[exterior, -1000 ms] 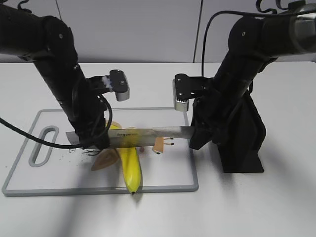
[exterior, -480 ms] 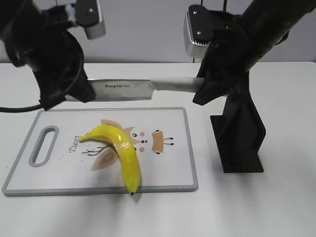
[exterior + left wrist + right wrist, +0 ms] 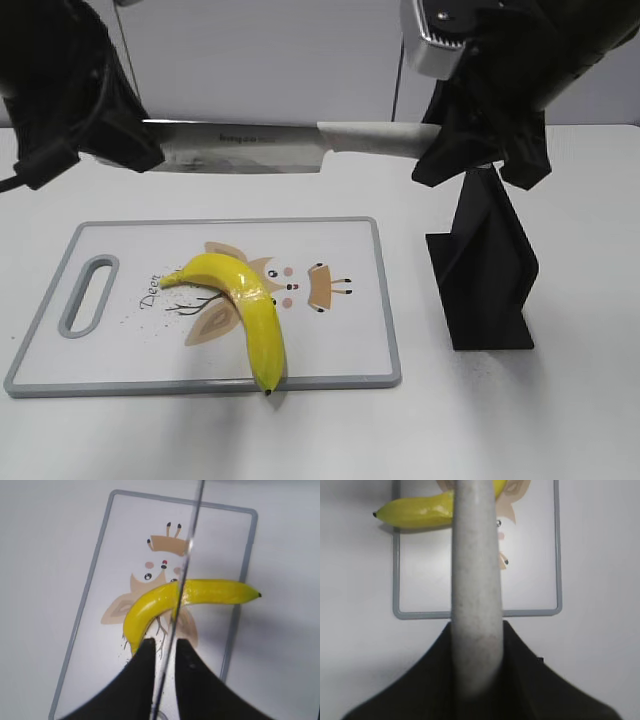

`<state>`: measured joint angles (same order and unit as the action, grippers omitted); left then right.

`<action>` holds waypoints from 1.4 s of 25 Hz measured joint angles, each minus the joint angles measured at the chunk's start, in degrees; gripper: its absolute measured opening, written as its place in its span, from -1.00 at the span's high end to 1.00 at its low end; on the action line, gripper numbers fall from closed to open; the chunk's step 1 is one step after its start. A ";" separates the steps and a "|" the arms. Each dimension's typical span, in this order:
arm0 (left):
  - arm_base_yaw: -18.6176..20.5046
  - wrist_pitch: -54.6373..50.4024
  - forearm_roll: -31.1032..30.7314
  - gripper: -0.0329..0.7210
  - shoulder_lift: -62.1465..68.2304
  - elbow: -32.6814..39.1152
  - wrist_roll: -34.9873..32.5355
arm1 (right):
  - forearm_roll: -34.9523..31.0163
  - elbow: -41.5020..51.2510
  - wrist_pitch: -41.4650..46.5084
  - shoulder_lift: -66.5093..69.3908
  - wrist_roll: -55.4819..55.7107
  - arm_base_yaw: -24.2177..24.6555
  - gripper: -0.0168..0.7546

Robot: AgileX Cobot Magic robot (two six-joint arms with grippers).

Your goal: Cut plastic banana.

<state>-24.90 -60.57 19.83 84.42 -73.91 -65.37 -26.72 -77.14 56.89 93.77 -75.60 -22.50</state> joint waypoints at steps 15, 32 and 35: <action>0.08 12.86 -16.49 -0.73 -3.50 0.00 24.47 | 5.98 0.00 -0.91 -0.41 22.31 0.27 0.46; 10.72 -7.64 -17.50 -0.65 -9.82 6.54 56.63 | 19.64 7.08 1.06 -9.94 80.52 0.34 0.47; 11.37 -3.45 -16.86 -0.65 -17.04 13.31 55.43 | 19.77 14.31 -7.46 -16.09 86.81 0.34 0.47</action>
<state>-13.53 -64.02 2.97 67.38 -60.60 -9.94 -6.96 -62.83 49.43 77.67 11.21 -22.16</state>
